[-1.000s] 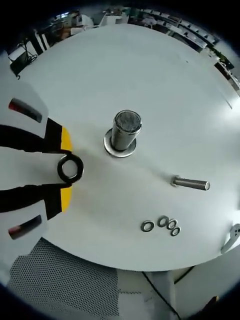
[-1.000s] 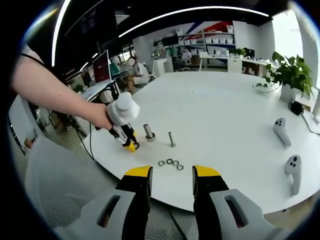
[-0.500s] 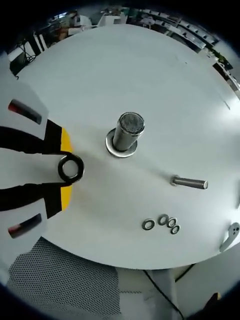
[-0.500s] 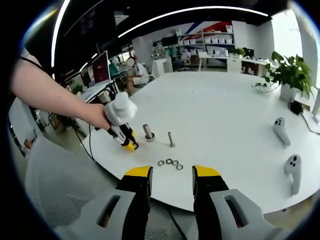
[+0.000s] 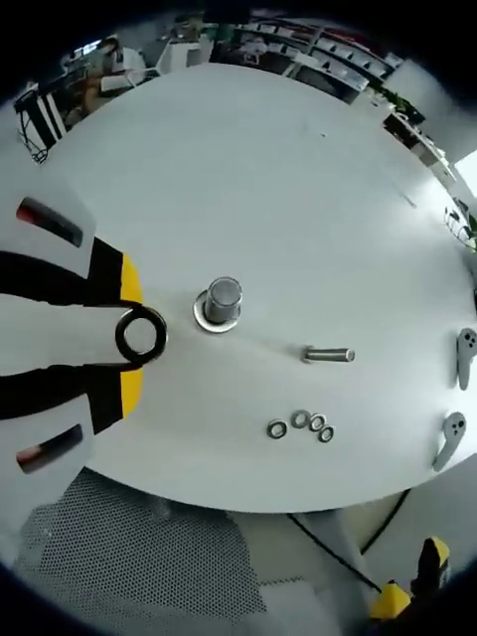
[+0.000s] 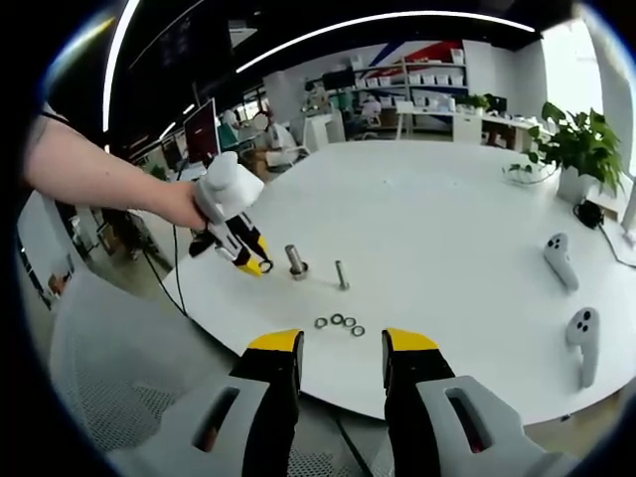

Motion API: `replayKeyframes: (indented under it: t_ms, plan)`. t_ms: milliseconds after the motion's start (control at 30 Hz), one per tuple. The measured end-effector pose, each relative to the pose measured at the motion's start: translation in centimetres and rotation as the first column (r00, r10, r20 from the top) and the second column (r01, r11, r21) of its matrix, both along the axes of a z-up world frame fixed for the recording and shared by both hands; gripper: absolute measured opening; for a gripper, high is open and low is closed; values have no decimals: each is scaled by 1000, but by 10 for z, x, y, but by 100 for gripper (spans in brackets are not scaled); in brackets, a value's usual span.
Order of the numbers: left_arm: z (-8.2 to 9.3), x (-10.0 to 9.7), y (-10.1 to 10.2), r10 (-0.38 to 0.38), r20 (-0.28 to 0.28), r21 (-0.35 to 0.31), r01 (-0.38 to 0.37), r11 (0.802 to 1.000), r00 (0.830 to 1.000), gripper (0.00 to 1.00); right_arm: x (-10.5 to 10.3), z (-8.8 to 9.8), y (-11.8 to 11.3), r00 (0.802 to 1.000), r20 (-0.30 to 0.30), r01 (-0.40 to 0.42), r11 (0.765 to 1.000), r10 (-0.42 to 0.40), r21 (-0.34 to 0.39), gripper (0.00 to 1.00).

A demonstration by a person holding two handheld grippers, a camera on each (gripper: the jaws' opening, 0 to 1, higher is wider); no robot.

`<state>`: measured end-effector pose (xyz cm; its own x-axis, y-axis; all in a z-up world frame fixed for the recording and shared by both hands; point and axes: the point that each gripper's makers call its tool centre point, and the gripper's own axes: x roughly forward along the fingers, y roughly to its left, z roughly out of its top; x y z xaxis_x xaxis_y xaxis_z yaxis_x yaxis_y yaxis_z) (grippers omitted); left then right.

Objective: Place the washer onto the threaded stud by aligning its center hole with the stud, sliding it down to the base, and recovering from edge contact or off-axis alignment until the washer reaches the visible bottom stop.

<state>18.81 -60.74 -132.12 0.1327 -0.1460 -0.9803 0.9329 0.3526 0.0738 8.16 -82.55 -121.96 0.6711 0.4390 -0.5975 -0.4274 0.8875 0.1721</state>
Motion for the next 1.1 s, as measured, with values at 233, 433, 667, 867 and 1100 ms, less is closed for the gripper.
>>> replayKeyframes:
  t_ms: [233,433,667,867,1100]
  plan:
    - [23,13,-18,-19,47,-42,21,999,999,19,0,0,0,1000,-1,-1,1000,1,-3,34]
    - [25,28,-32,-32,62,-46,35,998,998,19,0,0,0,1000,1,1,1000,-1,1,34]
    - [16,29,-39,-75,57,-15,76,997,996,19,1,1,-2,1000,4,11,1000,-11,4,33]
    - [14,32,-41,-82,51,-11,83,996,995,19,1,1,-2,1000,6,12,1000,-12,6,33]
    - [7,34,-42,-96,39,3,96,995,995,19,1,1,-2,1000,3,8,1000,-8,5,33]
